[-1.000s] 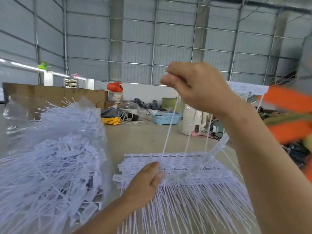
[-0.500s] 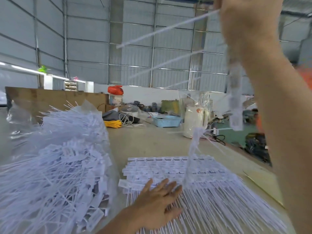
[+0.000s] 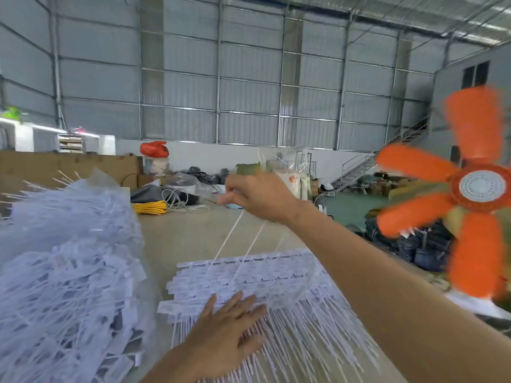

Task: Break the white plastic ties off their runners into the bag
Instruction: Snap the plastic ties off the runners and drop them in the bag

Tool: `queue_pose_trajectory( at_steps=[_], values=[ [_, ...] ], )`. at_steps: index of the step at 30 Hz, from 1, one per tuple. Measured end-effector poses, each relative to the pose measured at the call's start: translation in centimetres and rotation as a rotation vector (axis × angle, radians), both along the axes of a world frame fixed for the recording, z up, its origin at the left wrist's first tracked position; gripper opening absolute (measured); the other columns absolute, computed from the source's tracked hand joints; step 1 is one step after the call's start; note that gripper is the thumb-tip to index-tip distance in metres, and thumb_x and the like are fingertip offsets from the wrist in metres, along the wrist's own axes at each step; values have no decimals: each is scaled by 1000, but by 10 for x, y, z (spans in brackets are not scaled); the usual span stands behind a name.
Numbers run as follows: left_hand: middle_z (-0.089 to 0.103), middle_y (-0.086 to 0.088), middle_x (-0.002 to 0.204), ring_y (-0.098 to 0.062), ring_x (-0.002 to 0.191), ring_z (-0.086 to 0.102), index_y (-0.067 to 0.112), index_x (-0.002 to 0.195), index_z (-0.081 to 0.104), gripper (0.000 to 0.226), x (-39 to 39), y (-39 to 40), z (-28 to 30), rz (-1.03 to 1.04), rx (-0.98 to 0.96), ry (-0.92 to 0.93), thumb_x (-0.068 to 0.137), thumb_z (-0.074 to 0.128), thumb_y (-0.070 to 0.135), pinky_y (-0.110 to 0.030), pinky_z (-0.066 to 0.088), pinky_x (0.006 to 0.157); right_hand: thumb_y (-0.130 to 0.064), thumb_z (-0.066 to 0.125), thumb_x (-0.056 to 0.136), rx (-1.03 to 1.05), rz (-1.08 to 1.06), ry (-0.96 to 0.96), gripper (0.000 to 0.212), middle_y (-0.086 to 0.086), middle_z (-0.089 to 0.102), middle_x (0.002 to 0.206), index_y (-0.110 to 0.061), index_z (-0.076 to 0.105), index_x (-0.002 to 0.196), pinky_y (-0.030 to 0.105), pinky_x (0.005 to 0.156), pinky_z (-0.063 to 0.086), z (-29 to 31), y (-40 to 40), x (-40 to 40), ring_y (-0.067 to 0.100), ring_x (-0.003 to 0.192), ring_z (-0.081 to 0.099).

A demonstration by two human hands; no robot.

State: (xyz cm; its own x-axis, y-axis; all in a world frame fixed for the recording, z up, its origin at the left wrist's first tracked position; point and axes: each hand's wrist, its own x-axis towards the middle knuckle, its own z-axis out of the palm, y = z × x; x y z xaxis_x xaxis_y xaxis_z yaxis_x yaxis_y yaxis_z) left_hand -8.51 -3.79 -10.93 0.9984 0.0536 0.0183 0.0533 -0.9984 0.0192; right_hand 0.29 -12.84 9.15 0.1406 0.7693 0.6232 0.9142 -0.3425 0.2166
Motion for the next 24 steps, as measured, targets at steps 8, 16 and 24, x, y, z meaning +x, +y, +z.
queue_pose_trajectory(
  at_steps=[8,16,24],
  values=[
    [17,25,154,-7,145,4,49,145,24,95,-8,-7,7,-84,135,-177,68,-25,76,-44,-3,115,-53,44,92,537,-99,-237,43,8,57,75,-12,57,89,31,61,32,115,-56,-11,18,70,45],
    [-19,29,150,-5,143,-19,46,148,-3,97,6,-6,0,18,-15,6,57,-13,80,-47,-16,114,-49,37,96,496,36,-218,32,-9,36,55,-34,55,75,12,56,24,166,-92,-63,-7,46,35],
    [-8,23,156,-5,145,-10,44,150,7,69,-5,-15,6,66,-170,-51,87,11,71,-46,-9,116,-49,61,85,-132,218,26,35,-10,47,61,-26,49,62,23,59,37,66,10,-52,3,59,43]
  ],
)
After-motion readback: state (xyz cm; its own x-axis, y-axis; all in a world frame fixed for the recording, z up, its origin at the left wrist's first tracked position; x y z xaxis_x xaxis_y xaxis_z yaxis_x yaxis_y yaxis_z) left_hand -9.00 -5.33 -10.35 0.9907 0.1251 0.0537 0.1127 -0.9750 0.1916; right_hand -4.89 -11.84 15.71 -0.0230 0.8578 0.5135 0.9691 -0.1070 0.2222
